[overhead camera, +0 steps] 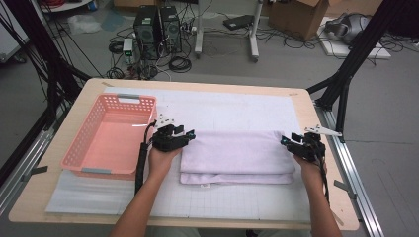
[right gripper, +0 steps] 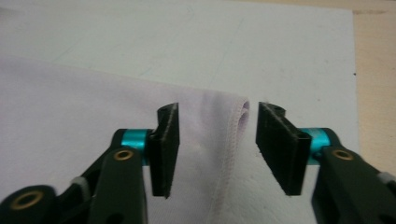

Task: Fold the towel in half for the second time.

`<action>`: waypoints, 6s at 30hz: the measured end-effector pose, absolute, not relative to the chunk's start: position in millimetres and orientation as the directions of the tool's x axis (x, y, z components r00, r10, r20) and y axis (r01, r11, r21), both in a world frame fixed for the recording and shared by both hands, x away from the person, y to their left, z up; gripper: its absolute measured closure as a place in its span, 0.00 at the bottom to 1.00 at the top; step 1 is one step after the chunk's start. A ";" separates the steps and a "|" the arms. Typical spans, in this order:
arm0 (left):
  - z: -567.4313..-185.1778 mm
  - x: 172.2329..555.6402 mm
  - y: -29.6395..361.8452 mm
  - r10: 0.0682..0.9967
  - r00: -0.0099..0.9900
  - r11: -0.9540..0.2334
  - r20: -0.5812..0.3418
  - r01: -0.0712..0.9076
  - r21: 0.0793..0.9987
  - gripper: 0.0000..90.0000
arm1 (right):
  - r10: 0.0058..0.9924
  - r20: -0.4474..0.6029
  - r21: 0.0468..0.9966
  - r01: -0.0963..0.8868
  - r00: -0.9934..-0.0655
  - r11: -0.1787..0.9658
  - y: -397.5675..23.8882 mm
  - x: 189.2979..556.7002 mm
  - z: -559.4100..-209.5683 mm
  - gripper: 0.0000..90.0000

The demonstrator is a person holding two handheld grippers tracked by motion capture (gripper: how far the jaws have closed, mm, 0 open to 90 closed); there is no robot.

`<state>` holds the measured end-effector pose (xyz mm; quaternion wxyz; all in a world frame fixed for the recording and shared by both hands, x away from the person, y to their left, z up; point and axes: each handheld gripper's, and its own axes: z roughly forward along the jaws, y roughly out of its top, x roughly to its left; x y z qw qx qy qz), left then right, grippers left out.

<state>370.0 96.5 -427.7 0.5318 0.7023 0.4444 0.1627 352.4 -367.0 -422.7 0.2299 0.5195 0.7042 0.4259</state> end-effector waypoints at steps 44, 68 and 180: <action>-443.0 282.7 113.3 0.714 0.632 -0.123 -0.302 0.538 0.834 0.99 | 0.843 0.240 0.814 0.573 -0.482 0.096 -388.1 264.3 -434.8 0.94; -453.0 286.9 105.4 0.733 0.606 -0.133 -0.310 0.574 0.808 0.77 | 0.869 0.205 0.733 0.659 -0.450 0.168 -370.6 254.4 -448.1 0.94; -439.3 277.1 106.2 0.733 0.645 -0.097 -0.215 0.412 0.906 0.26 | 0.885 0.079 0.885 0.440 -0.459 0.149 -398.1 247.9 -423.9 0.31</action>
